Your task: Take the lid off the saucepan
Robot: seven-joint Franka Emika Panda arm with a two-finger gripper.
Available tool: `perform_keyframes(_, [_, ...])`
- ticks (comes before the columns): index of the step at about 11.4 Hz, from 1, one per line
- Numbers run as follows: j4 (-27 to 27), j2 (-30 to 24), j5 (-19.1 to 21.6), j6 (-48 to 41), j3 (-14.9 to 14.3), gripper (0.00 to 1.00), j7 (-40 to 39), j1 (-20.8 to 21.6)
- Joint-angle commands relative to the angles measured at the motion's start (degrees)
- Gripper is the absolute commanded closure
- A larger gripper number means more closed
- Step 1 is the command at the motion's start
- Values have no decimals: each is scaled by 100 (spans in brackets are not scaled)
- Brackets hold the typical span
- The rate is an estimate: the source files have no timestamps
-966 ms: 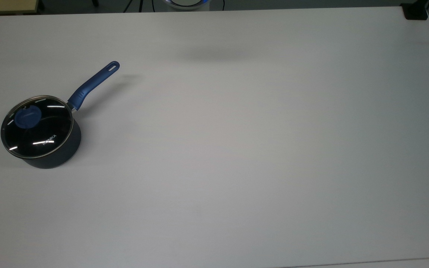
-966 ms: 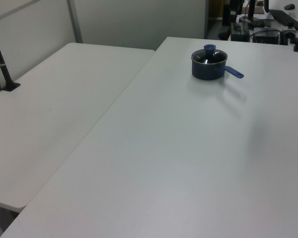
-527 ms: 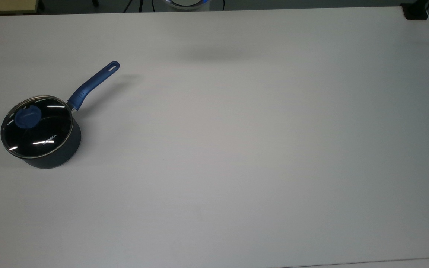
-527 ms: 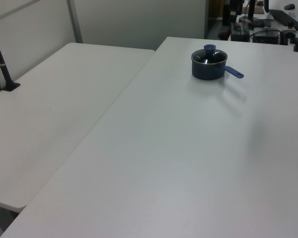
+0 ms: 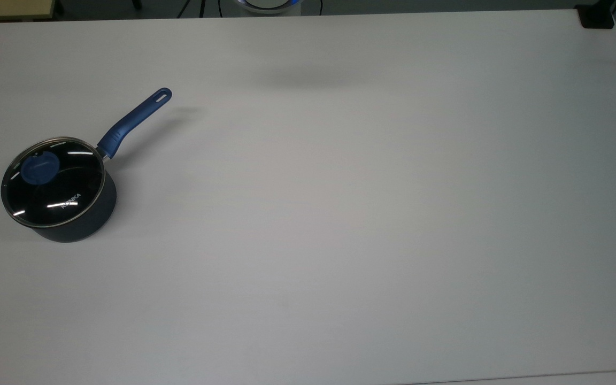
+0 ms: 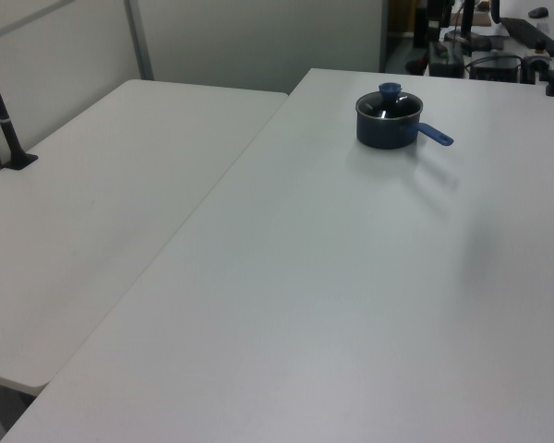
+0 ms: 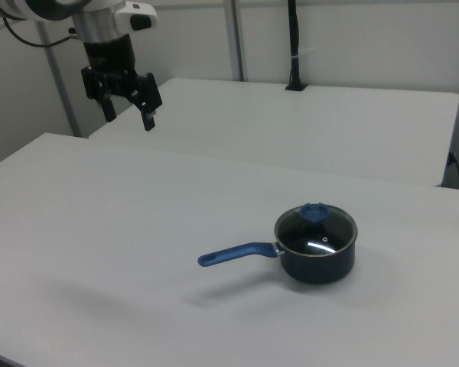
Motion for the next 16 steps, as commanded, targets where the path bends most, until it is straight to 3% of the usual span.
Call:
perform_keyframes(1, [-185, -15, -74, 140, 28, 0, -71, -225])
perform_keyframes(5, [-562, 20, -293, 857, -50, 0, -458, -646])
perform_keyframes(7, [-555, 422, -346, 1447, -400, 0, -449, -718])
perform_keyframes(8, [-555, 659, -346, 1824, -428, 0, -388, -727])
perform_keyframes(11, [-555, 1424, -407, 3202, -569, 0, 1565, -832])
perform_keyframes(14, [-555, 1882, -829, 4101, -666, 0, 3316, -1113])
perform_keyframes(16, [-572, 2111, -1162, 4262, -744, 0, 4082, -1245])
